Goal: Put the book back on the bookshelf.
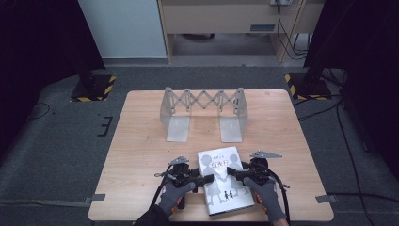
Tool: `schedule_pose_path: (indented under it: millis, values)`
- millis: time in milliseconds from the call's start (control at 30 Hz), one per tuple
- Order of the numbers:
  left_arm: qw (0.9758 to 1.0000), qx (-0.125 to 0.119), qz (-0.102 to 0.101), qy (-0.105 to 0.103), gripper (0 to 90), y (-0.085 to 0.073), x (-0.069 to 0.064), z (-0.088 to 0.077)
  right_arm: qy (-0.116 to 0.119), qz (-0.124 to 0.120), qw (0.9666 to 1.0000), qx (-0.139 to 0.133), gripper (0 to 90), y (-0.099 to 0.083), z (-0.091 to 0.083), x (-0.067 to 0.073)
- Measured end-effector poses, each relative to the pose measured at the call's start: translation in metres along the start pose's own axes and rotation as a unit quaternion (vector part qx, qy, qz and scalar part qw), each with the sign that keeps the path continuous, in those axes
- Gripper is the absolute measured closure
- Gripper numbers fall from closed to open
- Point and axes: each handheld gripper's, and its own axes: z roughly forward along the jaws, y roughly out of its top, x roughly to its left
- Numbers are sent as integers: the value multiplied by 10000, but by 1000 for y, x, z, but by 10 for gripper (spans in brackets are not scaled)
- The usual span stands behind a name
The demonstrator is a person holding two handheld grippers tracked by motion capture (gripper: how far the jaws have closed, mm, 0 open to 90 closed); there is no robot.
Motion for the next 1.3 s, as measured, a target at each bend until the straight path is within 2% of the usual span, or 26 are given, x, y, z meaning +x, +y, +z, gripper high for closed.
schedule_pose_path:
  millis: [100,200,233,267,300,333,500,567,733,833,933,1000,1100,1200,1300]
  values:
    - [10000,-4,-51,27,186,0,0,-1,-36,-20,10000,-52,355,0,0,2]
    - [9999,-138,-54,6,226,2,-1,-6,-57,-109,9997,-213,372,2,-3,4]
    - [9996,-252,-18,-88,240,4,-2,-9,-42,-160,9995,-283,379,3,-4,5]
    - [9996,-252,-18,-88,253,4,-2,-9,-17,-151,9993,-334,383,4,-6,6]
    - [9990,-340,26,-304,263,7,-4,-11,53,-197,9989,-422,386,5,-8,7]
    - [9986,-346,40,-393,270,7,-6,-12,116,-209,9985,-485,389,5,-9,9]
    - [9987,-324,243,-324,267,10,-13,-13,186,-309,9967,-726,409,7,-12,13]
    - [9987,-279,281,-306,264,10,-13,-13,188,-347,9965,-740,412,7,-12,13]
    - [9991,-225,208,-309,255,10,-11,-12,176,-303,9967,-732,414,7,-11,12]
    - [9988,-214,214,-381,265,11,-9,-13,177,-302,9970,-695,415,7,-10,12]
    - [9988,-213,235,-365,276,14,-10,-16,187,-266,9968,-726,413,8,-9,12]
    - [9984,-330,269,-367,297,18,-11,-20,208,-310,9961,-800,409,9,-10,13]
    - [9967,-582,454,-336,331,24,-17,-28,259,-366,9932,-1072,409,11,-13,16]
    - [9960,-653,531,-285,343,25,-21,-30,292,-451,9909,-1233,408,12,-15,20]
    - [9961,-619,589,-199,321,24,-22,-27,294,-457,9906,-1259,410,12,-14,19]
